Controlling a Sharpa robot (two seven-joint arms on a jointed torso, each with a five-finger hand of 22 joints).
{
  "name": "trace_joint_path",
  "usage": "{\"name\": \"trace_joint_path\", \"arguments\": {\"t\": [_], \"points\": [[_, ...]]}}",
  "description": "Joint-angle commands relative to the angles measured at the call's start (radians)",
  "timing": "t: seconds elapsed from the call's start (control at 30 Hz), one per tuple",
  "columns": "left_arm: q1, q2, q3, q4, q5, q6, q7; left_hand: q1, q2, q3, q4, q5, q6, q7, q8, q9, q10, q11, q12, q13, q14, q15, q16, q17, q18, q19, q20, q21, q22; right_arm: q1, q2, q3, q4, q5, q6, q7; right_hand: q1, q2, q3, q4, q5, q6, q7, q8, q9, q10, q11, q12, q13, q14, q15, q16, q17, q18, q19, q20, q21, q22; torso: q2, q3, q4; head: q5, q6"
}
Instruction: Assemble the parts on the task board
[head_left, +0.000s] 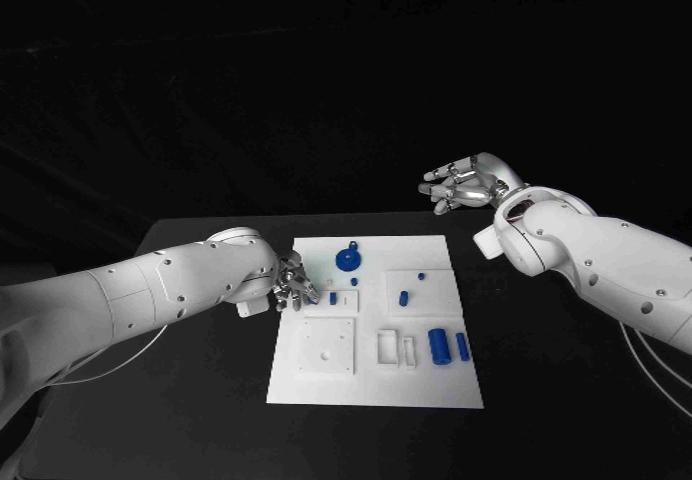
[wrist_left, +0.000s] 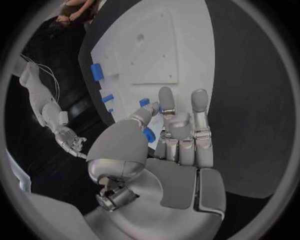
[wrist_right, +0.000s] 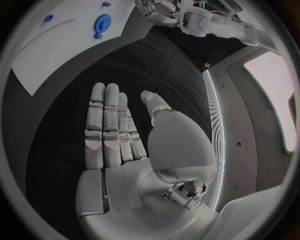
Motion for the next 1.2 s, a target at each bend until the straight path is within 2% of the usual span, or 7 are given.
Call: {"name": "trace_joint_path", "arguments": {"t": [0.03,0.57,1.2], "points": [[-0.003,0.000,-0.003,-0.004,-0.004,0.029,-0.001,0.006,0.002,0.069,-0.077,0.005,0.090,-0.080,0.003,0.002,0.046,-0.004,0.005,-0.001,0.000,-0.004,0.003,0.001,0.010,0.001,0.005,0.005,0.018,-0.002,0.001,0.000,0.000,0.000,0.014,0.011,0.005,0.003,-0.004,0.001,0.003,-0.008,-0.002,0.000,0.000,-0.007,0.000,0.001,-0.001,-0.003,0.004,0.000,-0.001,-0.013,-0.006,-0.002,0.003,-0.001,0.000,0.0002,-0.0001,0.001,0.002],[0.008,0.003,0.007,-0.014,-0.002,0.044,0.005,0.003,0.006,0.068,-0.082,0.005,0.091,-0.080,0.002,0.002,0.047,-0.004,0.006,-0.002,0.001,-0.005,0.003,0.003,0.010,0.001,0.004,0.007,0.018,-0.007,0.003,0.000,-0.004,0.000,0.017,0.011,0.005,0.003,-0.004,0.001,0.003,-0.008,-0.002,0.000,0.000,-0.007,0.000,0.001,-0.001,-0.003,0.004,0.000,-0.001,-0.013,-0.006,-0.002,0.003,-0.001,0.000,0.0004,-0.0004,0.001,0.005],[0.014,0.027,0.009,-0.047,-0.002,0.137,0.000,0.005,0.005,0.068,-0.091,0.005,0.093,-0.079,-0.002,-0.004,0.046,-0.003,0.003,-0.003,-0.002,-0.004,0.005,0.006,0.009,-0.004,0.005,0.009,0.018,-0.011,0.007,0.000,-0.008,0.000,0.018,0.010,0.006,0.005,-0.006,0.002,0.004,-0.010,-0.002,0.000,0.000,-0.008,0.000,0.002,-0.001,-0.003,0.004,0.000,-0.001,-0.013,-0.006,-0.002,0.002,-0.001,0.001,0.0008,-0.0003,0.000,0.001]]}}
